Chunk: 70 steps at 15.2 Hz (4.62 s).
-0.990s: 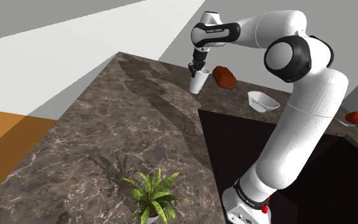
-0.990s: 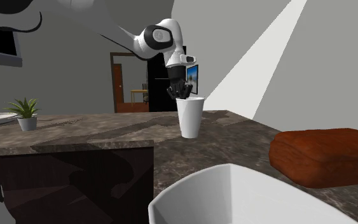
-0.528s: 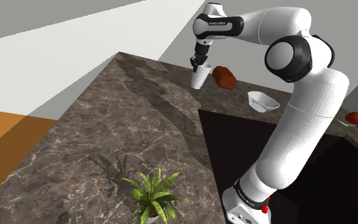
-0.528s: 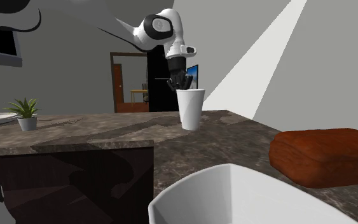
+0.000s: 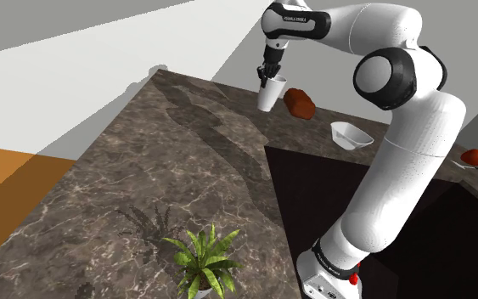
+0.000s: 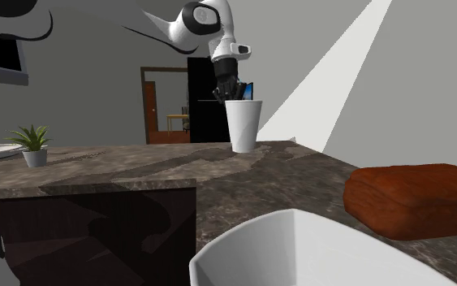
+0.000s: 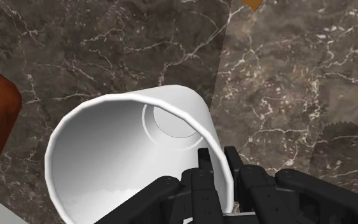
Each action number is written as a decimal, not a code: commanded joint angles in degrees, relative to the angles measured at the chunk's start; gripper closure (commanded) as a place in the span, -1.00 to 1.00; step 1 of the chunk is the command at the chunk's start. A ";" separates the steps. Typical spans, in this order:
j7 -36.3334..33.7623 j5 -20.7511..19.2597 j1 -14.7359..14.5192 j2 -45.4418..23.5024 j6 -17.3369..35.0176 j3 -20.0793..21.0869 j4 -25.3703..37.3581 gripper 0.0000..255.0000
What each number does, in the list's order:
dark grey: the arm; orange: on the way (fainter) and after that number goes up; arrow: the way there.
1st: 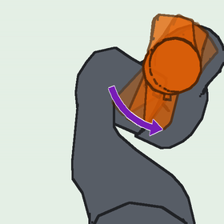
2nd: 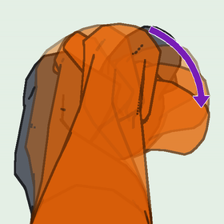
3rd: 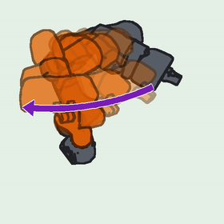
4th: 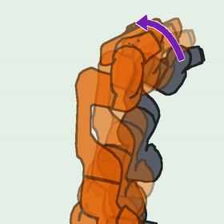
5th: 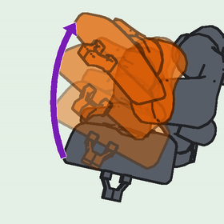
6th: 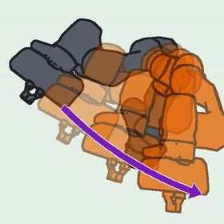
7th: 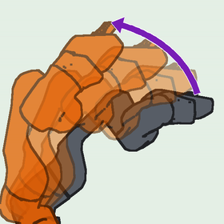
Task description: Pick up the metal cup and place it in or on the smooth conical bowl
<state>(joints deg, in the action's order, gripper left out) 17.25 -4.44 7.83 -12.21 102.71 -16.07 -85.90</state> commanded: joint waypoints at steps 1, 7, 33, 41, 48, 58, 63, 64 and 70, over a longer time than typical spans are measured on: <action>0.09 0.07 -0.02 -0.16 -1.74 0.02 1.90 1.00; 0.78 0.45 0.27 -1.22 -6.75 -0.06 7.99 1.00; 23.65 -0.74 12.13 12.38 -8.00 -10.31 -1.27 1.00; 35.15 1.54 17.81 11.13 -8.81 -16.09 1.46 1.00; 46.62 6.73 24.49 5.68 -10.88 -21.46 8.35 1.00; 49.46 7.18 26.06 5.80 -5.59 -22.50 2.94 1.00; 48.84 6.20 25.45 7.19 -1.31 -22.26 -2.43 1.00; 48.74 6.05 25.36 7.40 -0.48 -22.22 -3.43 1.00; 48.29 5.44 25.00 8.28 4.36 -22.05 -8.96 1.00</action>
<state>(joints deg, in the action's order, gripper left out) 65.51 0.96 32.83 -3.88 106.28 -38.13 -94.18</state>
